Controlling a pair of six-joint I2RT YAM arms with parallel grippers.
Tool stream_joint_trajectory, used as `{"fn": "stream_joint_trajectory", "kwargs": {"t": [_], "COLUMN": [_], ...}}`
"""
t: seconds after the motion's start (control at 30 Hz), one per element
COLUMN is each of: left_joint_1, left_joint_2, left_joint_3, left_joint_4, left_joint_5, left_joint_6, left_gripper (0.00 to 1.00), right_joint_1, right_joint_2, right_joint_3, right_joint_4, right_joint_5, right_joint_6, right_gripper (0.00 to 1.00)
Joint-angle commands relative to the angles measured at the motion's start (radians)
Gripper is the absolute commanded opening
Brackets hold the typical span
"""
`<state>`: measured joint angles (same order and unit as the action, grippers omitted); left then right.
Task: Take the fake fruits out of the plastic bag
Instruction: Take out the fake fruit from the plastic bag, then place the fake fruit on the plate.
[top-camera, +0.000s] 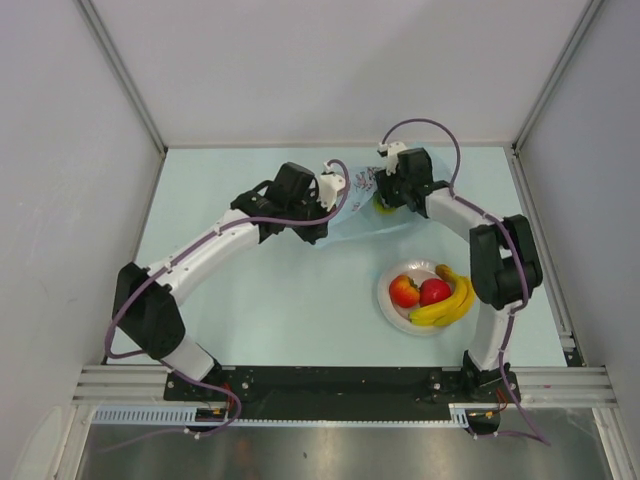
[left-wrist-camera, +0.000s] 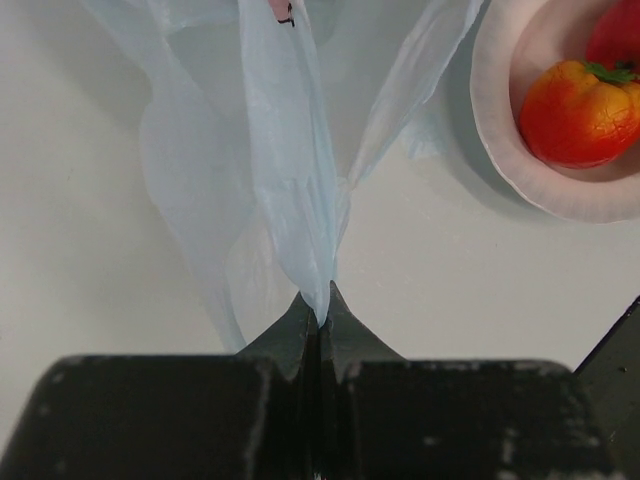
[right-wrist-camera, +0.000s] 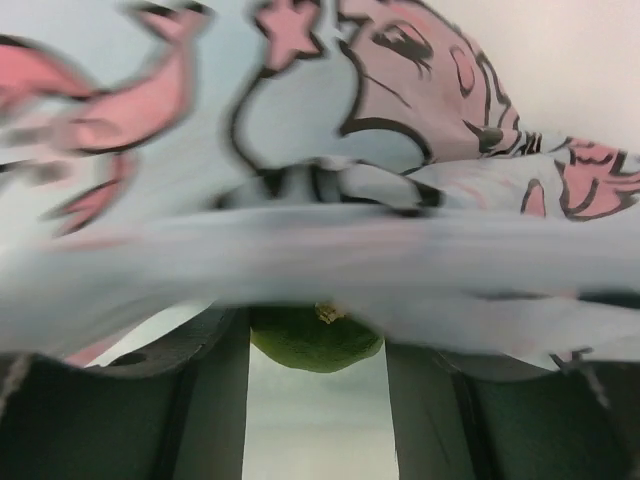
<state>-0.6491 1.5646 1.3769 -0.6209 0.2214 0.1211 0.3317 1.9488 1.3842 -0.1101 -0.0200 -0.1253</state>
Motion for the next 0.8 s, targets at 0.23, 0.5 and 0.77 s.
{"fn": "stream_joint_trajectory", "kwargs": {"t": [0.23,0.5,0.77], "left_joint_1": [-0.001,0.0,-0.001], "left_joint_2": [0.028,0.048,0.06], "left_joint_3": [0.056,0.088,0.111], "left_joint_4": [0.039,0.035,0.03], "left_joint_5": [0.019,0.018,0.022], "left_joint_6": [-0.038,-0.04,-0.041], "left_gripper": [0.0,0.0,0.0], "right_joint_1": [0.024,0.04,0.017], "right_joint_2": [-0.5,-0.804,-0.949], "right_joint_3": [-0.062,-0.215,-0.413], "right_joint_4": [-0.293,-0.643,-0.671], "right_joint_5": [-0.27,-0.403,-0.326], "right_joint_6": [-0.186,-0.492,-0.57], "right_gripper": [0.14,0.16,0.17]}}
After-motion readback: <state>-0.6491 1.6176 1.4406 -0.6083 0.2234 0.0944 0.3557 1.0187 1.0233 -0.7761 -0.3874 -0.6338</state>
